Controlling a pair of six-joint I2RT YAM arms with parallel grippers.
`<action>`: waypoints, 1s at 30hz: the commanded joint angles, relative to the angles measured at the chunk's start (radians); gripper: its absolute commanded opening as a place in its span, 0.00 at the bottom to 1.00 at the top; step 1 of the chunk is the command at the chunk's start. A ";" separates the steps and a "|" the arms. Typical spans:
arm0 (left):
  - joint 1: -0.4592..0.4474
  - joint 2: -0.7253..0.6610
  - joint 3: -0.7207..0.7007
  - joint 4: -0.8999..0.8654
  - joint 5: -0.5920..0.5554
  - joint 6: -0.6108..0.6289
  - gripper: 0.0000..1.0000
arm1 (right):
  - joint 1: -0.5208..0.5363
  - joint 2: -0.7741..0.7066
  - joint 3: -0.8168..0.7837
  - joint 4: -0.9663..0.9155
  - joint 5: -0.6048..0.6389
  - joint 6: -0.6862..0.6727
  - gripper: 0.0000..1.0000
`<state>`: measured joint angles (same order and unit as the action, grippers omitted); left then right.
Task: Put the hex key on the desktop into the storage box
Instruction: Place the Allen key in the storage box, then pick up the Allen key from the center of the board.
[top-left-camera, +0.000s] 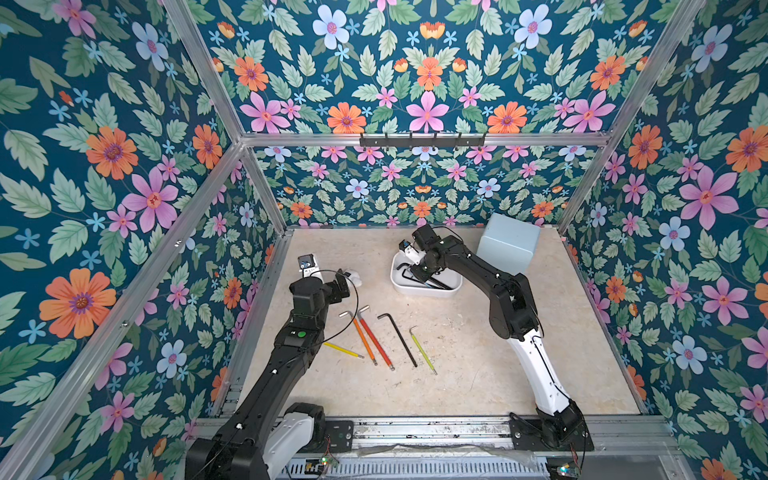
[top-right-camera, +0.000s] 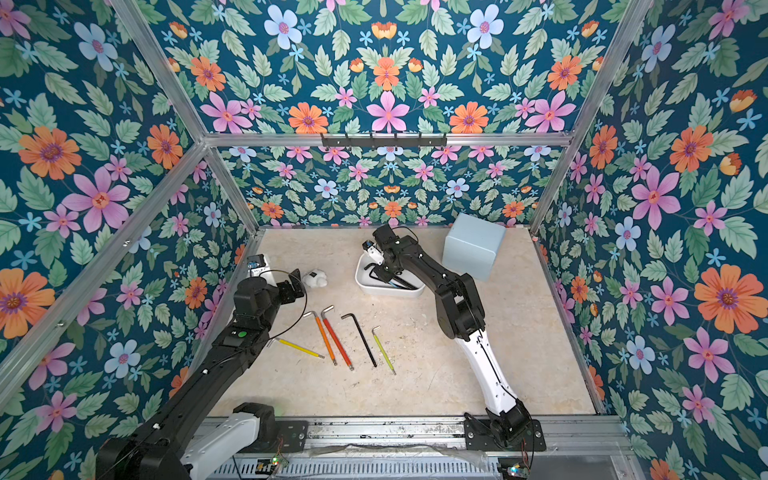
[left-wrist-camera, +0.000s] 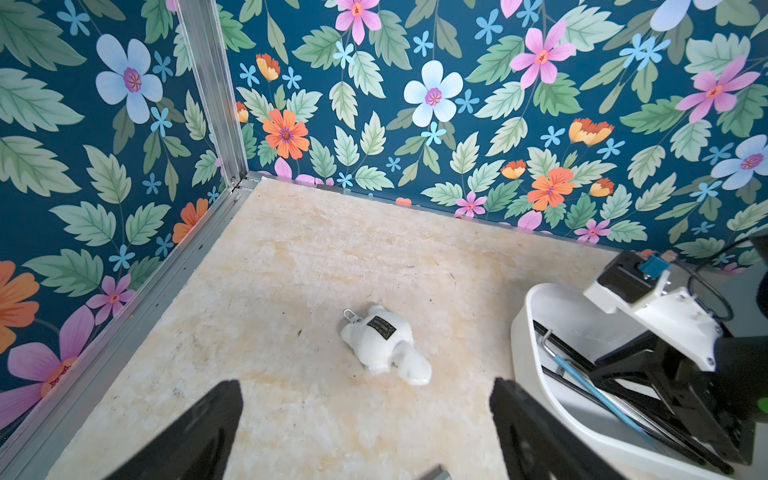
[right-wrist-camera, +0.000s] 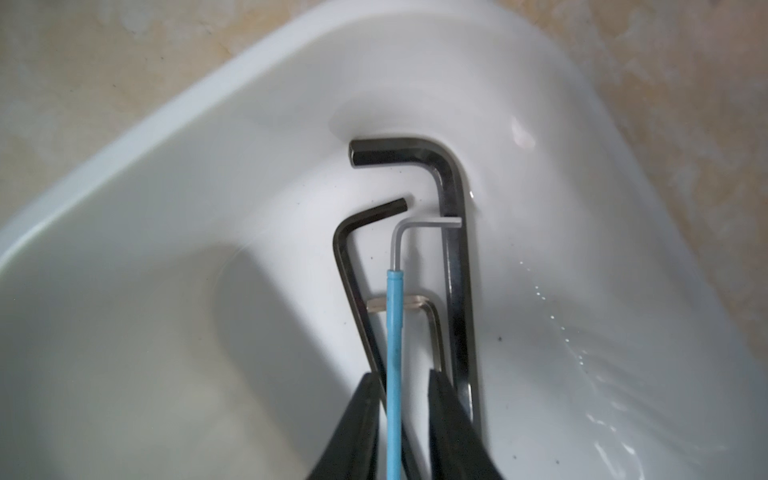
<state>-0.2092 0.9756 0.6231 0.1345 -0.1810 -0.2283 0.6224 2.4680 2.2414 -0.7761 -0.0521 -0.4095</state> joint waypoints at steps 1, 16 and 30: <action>0.001 -0.007 0.006 0.005 -0.005 0.005 0.99 | 0.001 -0.024 0.006 0.024 0.009 0.026 0.37; 0.001 -0.024 0.010 -0.006 0.001 -0.002 0.99 | 0.024 -0.391 -0.347 0.230 0.005 0.200 0.56; 0.001 -0.016 0.017 -0.007 0.026 -0.017 1.00 | 0.220 -0.792 -0.865 0.243 0.124 0.551 0.66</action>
<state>-0.2092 0.9627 0.6296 0.1200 -0.1635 -0.2359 0.8268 1.6897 1.4162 -0.5079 0.0593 0.0090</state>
